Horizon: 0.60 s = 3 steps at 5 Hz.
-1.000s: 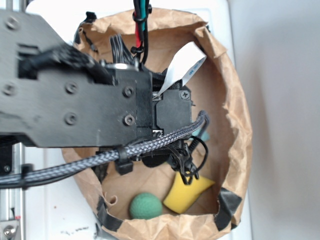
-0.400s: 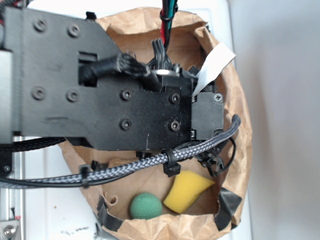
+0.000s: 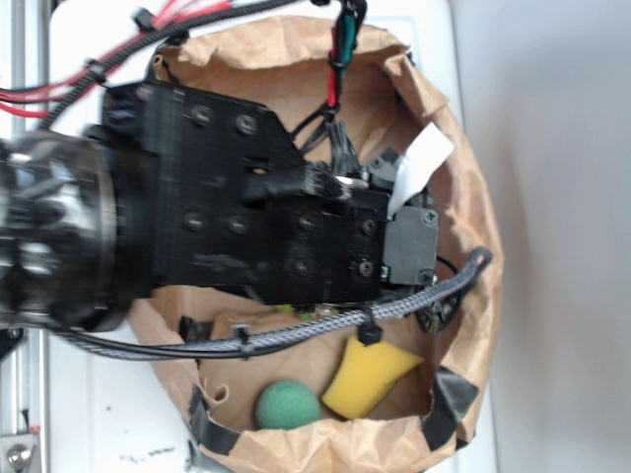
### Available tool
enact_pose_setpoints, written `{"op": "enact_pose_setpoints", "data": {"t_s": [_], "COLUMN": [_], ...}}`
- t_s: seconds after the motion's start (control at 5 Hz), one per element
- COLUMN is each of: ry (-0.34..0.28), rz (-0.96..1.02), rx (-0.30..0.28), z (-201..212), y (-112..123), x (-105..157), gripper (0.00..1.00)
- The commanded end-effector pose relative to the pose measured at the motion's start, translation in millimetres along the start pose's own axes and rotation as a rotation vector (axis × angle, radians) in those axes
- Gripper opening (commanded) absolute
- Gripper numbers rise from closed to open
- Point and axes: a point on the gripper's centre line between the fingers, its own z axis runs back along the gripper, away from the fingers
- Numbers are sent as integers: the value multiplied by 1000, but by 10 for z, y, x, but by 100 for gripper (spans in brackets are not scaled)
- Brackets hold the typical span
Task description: Grab the blue cloth.
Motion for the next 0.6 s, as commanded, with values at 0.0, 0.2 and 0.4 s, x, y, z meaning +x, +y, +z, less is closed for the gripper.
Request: {"op": "enact_pose_setpoints", "data": {"t_s": [0.0,0.2,0.4], "ry": [-12,-32,-46], "rz": [-40,-58,-69], "rx": [4,23,47], "z": [-163,-290,-367], "y": [65,85,94], "x": [119,29,-33], "gripper": [100,100,100]}}
